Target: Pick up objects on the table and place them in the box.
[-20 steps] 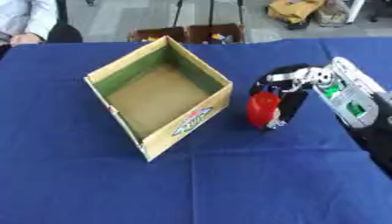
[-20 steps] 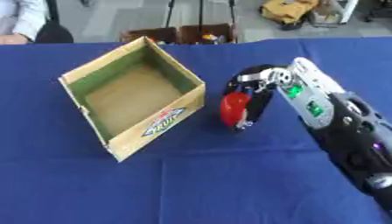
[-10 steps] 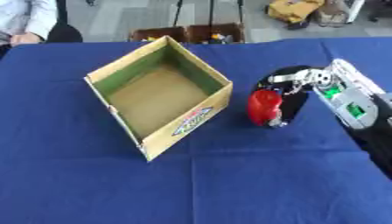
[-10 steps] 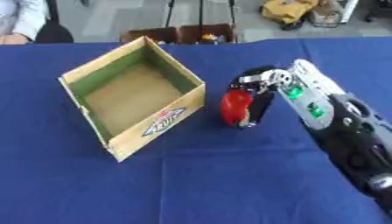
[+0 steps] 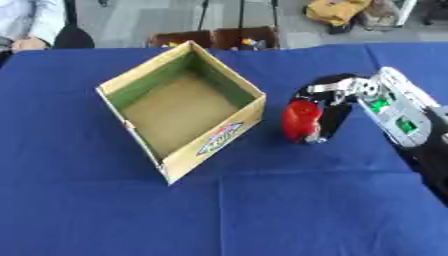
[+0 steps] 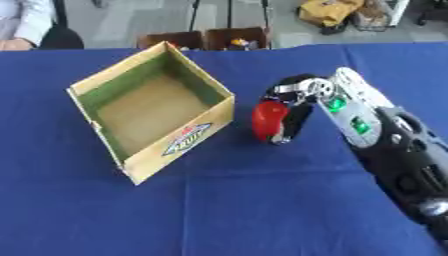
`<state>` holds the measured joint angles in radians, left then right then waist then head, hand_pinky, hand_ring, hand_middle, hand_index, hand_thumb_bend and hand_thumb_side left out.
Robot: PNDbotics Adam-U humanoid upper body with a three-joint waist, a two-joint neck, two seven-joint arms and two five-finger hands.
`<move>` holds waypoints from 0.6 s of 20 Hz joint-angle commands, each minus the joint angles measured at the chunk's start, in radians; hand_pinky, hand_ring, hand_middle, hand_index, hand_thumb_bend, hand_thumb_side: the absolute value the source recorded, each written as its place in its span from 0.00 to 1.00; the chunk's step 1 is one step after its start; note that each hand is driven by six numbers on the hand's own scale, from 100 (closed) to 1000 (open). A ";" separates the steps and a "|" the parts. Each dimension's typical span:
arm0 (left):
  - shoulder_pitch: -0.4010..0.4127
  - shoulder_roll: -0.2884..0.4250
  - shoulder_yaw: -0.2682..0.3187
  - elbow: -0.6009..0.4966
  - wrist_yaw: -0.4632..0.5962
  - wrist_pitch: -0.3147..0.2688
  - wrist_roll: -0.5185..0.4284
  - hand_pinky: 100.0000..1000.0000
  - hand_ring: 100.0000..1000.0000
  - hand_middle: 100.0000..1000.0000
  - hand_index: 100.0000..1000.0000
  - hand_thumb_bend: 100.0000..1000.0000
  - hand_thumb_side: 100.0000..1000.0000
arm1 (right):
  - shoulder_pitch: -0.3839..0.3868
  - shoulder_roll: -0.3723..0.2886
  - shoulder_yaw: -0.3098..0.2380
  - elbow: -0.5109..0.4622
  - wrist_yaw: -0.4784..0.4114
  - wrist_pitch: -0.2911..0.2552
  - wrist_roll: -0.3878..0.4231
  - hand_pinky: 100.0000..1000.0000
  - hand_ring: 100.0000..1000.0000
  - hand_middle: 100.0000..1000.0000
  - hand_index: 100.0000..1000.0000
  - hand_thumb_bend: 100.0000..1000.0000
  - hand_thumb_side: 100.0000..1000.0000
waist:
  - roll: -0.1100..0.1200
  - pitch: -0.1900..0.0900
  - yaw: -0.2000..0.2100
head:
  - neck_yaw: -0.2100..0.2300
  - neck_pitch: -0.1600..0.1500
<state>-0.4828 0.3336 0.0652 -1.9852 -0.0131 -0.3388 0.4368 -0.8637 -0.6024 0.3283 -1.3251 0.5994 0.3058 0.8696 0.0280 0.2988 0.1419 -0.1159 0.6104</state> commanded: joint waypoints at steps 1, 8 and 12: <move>-0.013 0.011 0.002 -0.015 0.002 -0.001 0.003 0.59 0.82 0.78 0.84 0.00 0.98 | -0.032 -0.016 -0.023 -0.036 -0.005 0.019 -0.017 0.33 0.53 0.59 0.68 0.03 0.00 | -0.003 -0.019 -0.001 | 0.002 -0.007; -0.010 0.014 0.003 -0.015 0.002 -0.002 0.004 0.60 0.82 0.78 0.84 0.00 0.98 | -0.087 -0.028 -0.061 -0.103 0.024 0.019 -0.072 0.29 0.50 0.56 0.68 0.00 0.00 | -0.004 -0.022 -0.004 | 0.003 -0.003; -0.009 0.015 0.003 -0.015 0.002 -0.002 0.005 0.60 0.82 0.78 0.84 0.00 0.98 | -0.128 -0.028 -0.078 -0.142 0.041 0.019 -0.093 0.28 0.49 0.55 0.67 0.00 0.00 | -0.006 -0.025 -0.007 | 0.002 -0.003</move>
<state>-0.4828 0.3336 0.0652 -1.9852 -0.0128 -0.3400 0.4390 -0.9656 -0.6035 0.2701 -1.4355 0.6299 0.3203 0.7826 0.0280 0.2980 0.1356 -0.1157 0.6106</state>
